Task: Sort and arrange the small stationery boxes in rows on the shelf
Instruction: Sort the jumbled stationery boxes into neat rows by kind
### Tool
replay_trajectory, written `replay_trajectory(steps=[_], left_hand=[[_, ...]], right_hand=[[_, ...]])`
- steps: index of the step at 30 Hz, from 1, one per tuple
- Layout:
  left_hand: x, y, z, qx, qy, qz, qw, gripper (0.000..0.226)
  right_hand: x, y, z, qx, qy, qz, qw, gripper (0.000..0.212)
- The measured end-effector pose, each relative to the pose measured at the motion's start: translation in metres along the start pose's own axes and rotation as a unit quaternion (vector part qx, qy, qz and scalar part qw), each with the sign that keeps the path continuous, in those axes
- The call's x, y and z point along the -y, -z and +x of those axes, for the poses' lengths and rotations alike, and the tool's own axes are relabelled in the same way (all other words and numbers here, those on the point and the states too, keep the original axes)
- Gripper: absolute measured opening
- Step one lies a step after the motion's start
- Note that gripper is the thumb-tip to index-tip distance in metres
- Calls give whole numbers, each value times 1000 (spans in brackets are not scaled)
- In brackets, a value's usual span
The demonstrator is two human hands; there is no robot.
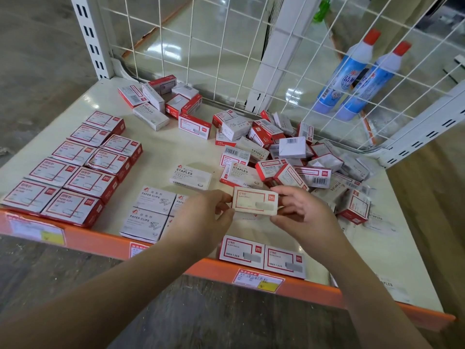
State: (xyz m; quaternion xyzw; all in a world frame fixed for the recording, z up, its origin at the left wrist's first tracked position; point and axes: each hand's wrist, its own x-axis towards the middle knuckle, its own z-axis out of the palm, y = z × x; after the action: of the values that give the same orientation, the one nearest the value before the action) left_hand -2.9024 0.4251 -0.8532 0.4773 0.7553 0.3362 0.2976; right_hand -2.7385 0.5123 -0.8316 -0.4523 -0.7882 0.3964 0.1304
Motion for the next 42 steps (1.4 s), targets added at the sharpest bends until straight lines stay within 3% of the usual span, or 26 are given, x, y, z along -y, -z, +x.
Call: replay_trajectory(steps=[6, 15, 28, 42], left_hand=[[0, 0, -4, 2, -38, 103, 994, 39], [3, 1, -12, 42, -112, 193, 974, 31], [6, 6, -8, 39, -120, 237, 963, 27], [-2, -5, 1, 85, -110, 297, 945, 32]], right_hand=[[-13, 10, -11, 70, -41, -34, 996, 40], [-15, 2, -15, 108, -55, -69, 990, 31], [-12, -21, -1, 63, -46, -102, 992, 40], [-16, -23, 6, 52, -34, -125, 990, 32]])
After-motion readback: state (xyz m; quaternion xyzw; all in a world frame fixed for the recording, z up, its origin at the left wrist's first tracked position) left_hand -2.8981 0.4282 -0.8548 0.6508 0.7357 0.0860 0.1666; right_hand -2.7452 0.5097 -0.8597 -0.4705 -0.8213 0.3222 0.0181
